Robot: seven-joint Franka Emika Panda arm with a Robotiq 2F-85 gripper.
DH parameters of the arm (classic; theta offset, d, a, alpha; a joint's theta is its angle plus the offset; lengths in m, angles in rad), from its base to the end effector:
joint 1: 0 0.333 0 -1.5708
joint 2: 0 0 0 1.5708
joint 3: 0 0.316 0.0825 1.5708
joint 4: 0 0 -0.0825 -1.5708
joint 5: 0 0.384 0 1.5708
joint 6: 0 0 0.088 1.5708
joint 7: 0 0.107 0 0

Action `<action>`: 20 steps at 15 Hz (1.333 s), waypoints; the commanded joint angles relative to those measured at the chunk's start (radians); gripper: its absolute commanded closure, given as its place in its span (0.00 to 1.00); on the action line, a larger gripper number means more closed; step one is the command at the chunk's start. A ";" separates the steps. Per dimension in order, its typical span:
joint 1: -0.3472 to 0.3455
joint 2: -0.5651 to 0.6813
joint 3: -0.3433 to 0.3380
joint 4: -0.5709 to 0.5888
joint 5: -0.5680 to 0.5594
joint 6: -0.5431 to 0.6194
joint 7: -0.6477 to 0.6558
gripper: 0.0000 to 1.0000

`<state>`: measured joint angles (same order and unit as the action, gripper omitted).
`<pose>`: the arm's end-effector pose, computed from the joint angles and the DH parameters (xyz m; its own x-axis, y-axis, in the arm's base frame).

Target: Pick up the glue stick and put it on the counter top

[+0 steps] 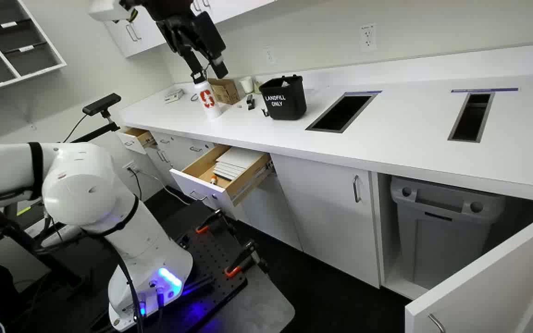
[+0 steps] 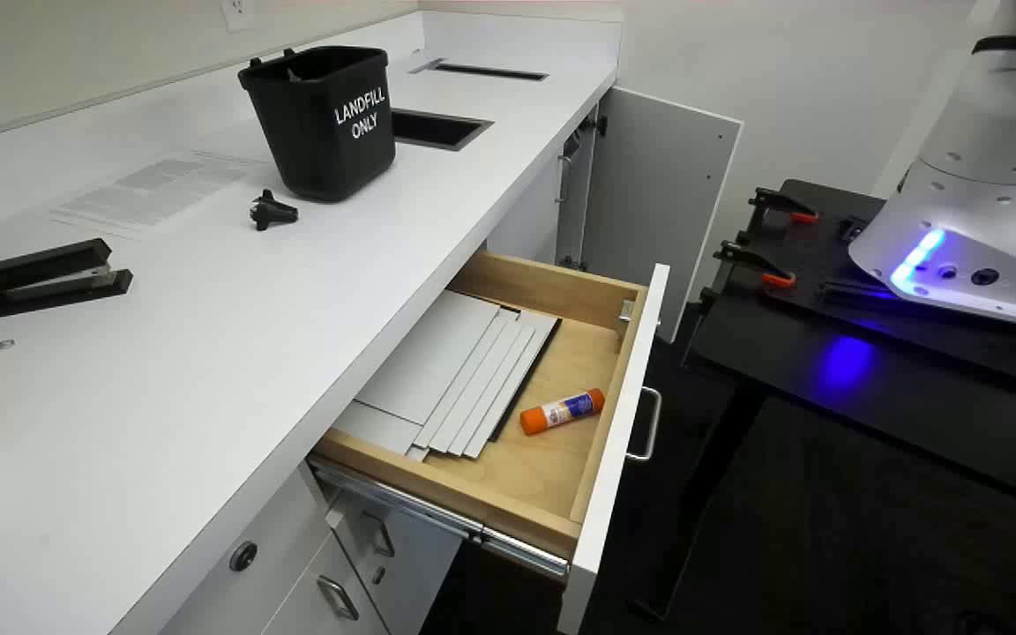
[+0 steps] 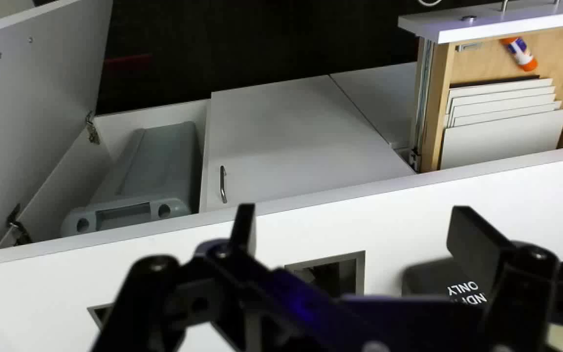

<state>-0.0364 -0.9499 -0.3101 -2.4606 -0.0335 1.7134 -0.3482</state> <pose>0.2615 -0.1286 0.5868 0.9677 0.0862 0.2371 0.1226 -0.9821 -0.1433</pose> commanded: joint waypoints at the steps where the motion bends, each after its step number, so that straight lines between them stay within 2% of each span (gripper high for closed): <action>1: -0.008 0.004 0.005 0.003 0.006 -0.002 -0.006 0.00; 7: -0.008 0.004 0.005 0.003 0.006 -0.002 -0.006 0.00; 10: 0.030 -0.041 0.087 -0.059 -0.005 0.002 -0.021 0.00; 12: 0.084 -0.074 0.159 -0.123 0.005 0.017 -0.033 0.00; 17: 0.288 -0.048 0.353 -0.239 0.089 0.106 -0.017 0.00; 19: 0.354 -0.024 0.397 -0.255 0.117 0.136 -0.024 0.00; 20: 0.320 -0.042 0.370 -0.234 0.091 0.095 -0.010 0.00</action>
<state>0.2751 -0.9927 0.0689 -2.6983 0.0657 1.8113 -0.3663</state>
